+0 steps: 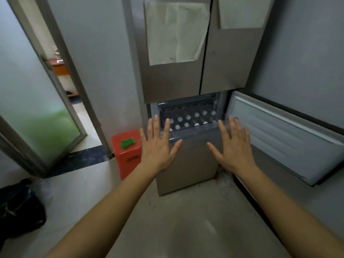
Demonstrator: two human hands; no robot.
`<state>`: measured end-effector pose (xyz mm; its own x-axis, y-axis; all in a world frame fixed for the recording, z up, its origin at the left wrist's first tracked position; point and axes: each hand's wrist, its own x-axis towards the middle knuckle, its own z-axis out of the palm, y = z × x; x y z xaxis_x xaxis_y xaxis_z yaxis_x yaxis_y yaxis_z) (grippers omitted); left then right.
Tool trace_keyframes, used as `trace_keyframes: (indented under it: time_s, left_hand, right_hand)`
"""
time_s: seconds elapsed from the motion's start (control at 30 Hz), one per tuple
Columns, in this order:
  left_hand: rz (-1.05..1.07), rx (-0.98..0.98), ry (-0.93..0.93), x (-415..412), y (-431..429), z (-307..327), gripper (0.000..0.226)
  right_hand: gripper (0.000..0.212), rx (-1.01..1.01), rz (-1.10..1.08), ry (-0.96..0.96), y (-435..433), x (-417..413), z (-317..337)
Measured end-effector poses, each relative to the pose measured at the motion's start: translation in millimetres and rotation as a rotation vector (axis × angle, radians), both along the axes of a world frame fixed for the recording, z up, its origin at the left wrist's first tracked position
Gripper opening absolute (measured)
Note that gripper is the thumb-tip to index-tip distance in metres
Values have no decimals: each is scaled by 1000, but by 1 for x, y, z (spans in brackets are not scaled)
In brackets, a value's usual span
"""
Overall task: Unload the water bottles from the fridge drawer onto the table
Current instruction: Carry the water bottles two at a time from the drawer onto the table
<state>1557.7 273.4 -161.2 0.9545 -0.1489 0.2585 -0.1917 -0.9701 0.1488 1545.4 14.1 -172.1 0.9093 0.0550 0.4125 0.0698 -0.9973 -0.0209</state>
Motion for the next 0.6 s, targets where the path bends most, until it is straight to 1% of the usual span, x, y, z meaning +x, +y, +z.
trace_keyframes:
  time_s: [0.07,0.17,0.3,0.4,0.53,0.6]
  left_hand:
    - [-38,-16,74,35,-26,-8,82]
    - [-84,1,134,82,-59,-23,82]
    - [-66,29,190,140,-91,-47,81]
    - [-2,39,244,174,-108,-66,80]
    - [84,50,332,214,-127,-77,78]
    - [130,43,356,235,-136,-80,77]
  right_hand:
    - [86,36,-57,17,-31,18,-4]
    - [87,83,-106,27,-76,53,-14]
    - [87,127,-121,87,-122,123,-41]
    - [85,177,-71,182,-140,178,-62]
    - [86,147,57,286,-156,248,-72]
    - [83,133,128,317,-161,282,-74]
